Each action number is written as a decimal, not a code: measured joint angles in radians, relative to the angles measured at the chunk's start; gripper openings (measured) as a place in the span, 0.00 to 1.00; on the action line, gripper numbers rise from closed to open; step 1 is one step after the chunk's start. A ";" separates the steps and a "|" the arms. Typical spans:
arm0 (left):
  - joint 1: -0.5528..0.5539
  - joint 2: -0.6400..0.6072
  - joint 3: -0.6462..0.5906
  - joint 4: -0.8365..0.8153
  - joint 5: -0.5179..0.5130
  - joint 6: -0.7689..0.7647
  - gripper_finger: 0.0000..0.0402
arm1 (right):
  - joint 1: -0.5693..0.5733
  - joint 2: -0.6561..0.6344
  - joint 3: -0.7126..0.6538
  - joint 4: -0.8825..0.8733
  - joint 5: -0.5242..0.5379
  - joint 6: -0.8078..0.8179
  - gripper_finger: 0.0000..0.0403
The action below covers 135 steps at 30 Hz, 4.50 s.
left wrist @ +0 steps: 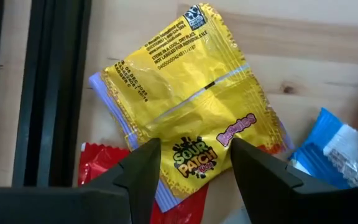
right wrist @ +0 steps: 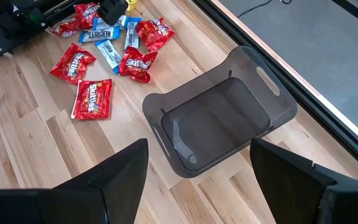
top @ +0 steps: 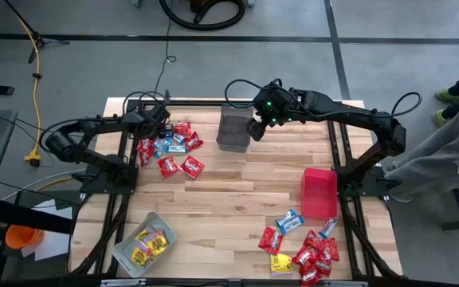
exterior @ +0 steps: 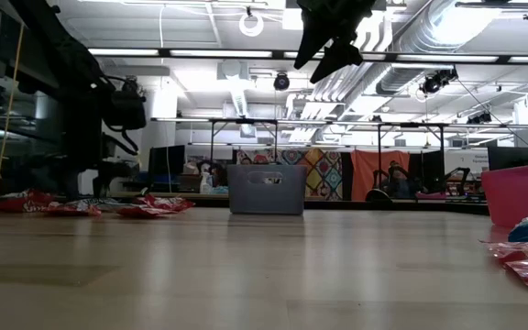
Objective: Sort candy
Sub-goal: Put the yellow candy pack into the gray bin
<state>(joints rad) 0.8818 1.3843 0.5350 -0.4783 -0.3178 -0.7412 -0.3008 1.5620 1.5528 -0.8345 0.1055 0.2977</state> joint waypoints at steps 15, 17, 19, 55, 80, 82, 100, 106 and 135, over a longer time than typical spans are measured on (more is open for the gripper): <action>-0.021 -0.139 -0.013 0.004 0.043 0.081 0.01 | 0.000 0.000 0.000 0.000 0.000 0.017 0.69; -0.023 -0.212 -0.012 0.005 0.057 0.120 0.00 | 0.000 0.000 0.000 0.000 0.000 0.019 0.69; -0.030 -0.296 -0.012 0.007 0.087 0.159 0.00 | 0.000 0.000 0.000 0.000 0.000 0.019 0.69; -1.027 -0.697 0.224 0.069 0.474 0.223 0.00 | 0.244 -0.133 0.000 0.145 -0.268 0.244 0.69; -1.859 0.000 0.463 -0.384 0.394 -0.345 0.00 | 0.794 -0.233 0.000 -0.173 0.192 0.367 0.69; -1.856 0.002 0.463 -0.411 0.389 -0.338 0.00 | 0.822 -0.233 0.000 -0.176 0.226 0.404 0.69; -1.804 -0.006 0.463 -0.505 0.444 -0.286 0.29 | 0.886 -0.233 0.000 -0.179 0.357 0.535 0.69; -1.757 -0.061 0.517 -0.504 0.453 -0.240 0.46 | 0.886 -0.232 0.000 -0.178 0.357 0.564 0.69; -1.293 -0.102 0.642 -0.152 -0.006 0.238 0.52 | 1.112 0.380 -0.217 0.170 -0.190 1.084 0.69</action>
<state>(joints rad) -0.4114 1.2823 1.1770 -0.6304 -0.3237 -0.5029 0.8116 1.9420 1.3356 -0.6645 -0.0846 1.3817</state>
